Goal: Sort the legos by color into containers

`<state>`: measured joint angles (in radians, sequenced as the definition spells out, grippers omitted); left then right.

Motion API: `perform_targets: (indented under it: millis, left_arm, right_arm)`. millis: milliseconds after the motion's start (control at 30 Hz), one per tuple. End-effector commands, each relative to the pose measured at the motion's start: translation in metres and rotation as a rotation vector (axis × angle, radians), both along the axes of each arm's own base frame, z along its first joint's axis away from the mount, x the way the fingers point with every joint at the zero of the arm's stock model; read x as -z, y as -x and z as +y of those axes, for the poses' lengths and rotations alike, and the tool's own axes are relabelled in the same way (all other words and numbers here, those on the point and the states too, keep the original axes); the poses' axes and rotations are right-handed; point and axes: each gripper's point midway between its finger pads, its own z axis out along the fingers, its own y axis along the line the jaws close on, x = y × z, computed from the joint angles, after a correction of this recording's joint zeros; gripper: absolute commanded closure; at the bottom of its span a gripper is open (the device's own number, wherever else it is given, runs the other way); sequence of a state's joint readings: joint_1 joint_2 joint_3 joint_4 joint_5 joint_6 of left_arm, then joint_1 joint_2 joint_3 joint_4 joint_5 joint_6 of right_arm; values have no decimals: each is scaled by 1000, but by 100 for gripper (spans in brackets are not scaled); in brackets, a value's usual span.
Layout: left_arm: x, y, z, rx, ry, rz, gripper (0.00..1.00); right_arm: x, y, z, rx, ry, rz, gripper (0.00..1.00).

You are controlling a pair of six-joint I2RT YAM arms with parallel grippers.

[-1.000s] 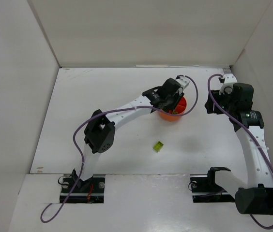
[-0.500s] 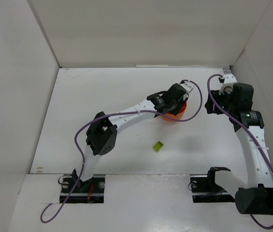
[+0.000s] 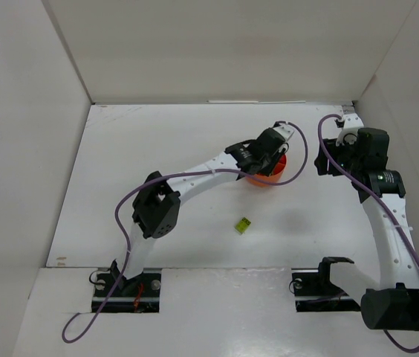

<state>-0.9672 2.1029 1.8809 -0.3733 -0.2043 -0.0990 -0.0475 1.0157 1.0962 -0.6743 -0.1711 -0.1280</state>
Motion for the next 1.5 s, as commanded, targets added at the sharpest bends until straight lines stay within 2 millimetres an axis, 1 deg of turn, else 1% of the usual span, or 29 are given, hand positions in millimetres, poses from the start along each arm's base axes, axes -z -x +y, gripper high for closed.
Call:
perform_targets:
  millis: [0,33,200,300,467,500,600,633,667,700,733,767,800,833,867,900,933,967,1000,1033,1067,1200,1233,1267,1300,1333,1367,1400,1467]
  left_arm:
    - [-5,-3,0,-32,13,-6,66]
    - [-5,-3,0,-32,13,-6,64]
    - [-5,-3,-1,-30,13,-5,60]
    - [-5,-3,-1,-37,20,0,51]
    - [-5,-3,-1,-37,20,0,50]
    - [-5,-3,-1,-37,20,0,54]
    - [-5,-3,-1,-43,25,4,71]
    - [-5,-2,-2,-49,31,8,79]
    - [-5,-2,-2,-49,31,8,81]
    - [-11,-2,-4,-42,50,3,83]
    - [-7,-1,-2,-42,42,8,85]
    - [-9,-2,-4,-42,50,3,86]
    - [-9,-2,-4,-42,50,3,90]
    - [-15,2,-7,-33,59,-3,93]
    - [-17,1,-8,-32,69,-9,93]
    - [-13,-1,-6,-44,61,-16,95]
    - [-19,1,-7,-52,66,-38,97]
    - [-20,5,-6,-46,60,-51,98]
    - [-25,2,-7,-48,75,-77,98]
    - [-27,6,-9,-41,75,-96,98]
    - [-27,10,-7,-37,60,-121,98]
    - [-38,4,-8,-66,73,-188,98]
    - [-35,0,-7,-83,64,-198,98]
    - [-38,1,-8,-87,60,-217,98]
    - [-37,-3,-3,-118,47,-236,98]
    - [-39,-1,-5,-114,45,-250,98]
    - [-36,-3,-6,-121,42,-255,98]
    - [-36,-5,-3,-140,34,-266,98]
    - [-38,-6,-4,-141,43,-270,98]
  right_arm:
    - [0,0,-4,11,13,-9,34]
    - [0,0,-4,11,13,-9,34]
    - [0,0,-5,6,21,-10,34]
    - [0,0,-5,6,21,-10,34]
    - [2,-2,-5,1,28,-2,34]
    - [2,-2,-5,1,28,-2,34]
    - [2,-2,-5,1,28,-2,34]
    - [2,-2,-5,1,28,-2,34]
    - [2,-2,-5,1,28,-2,34]
    - [2,-2,-5,1,28,-2,34]
    - [2,-2,-5,1,28,-2,34]
    - [2,-2,-5,1,28,-2,34]
    - [5,-3,-5,1,27,7,34]
    - [5,-3,-5,1,27,8,34]
    - [5,-3,-5,1,27,8,34]
    - [5,-3,-5,1,27,8,34]
    - [5,-3,-5,1,27,8,34]
    - [5,-3,-5,1,27,8,34]
    - [5,-3,-5,1,27,8,34]
    - [5,-3,-5,1,27,8,34]
    - [5,-3,-5,1,27,8,34]
    - [5,-3,-5,1,27,8,34]
    - [5,-3,-6,-4,35,6,34]
    - [5,-3,-6,-4,35,6,34]
    - [5,-3,-4,-12,30,6,34]
    - [5,-3,-4,-12,30,6,34]
    - [5,-3,-4,-12,30,6,34]
    - [5,-3,-4,-12,30,6,34]
    - [5,-3,-4,-12,30,6,34]
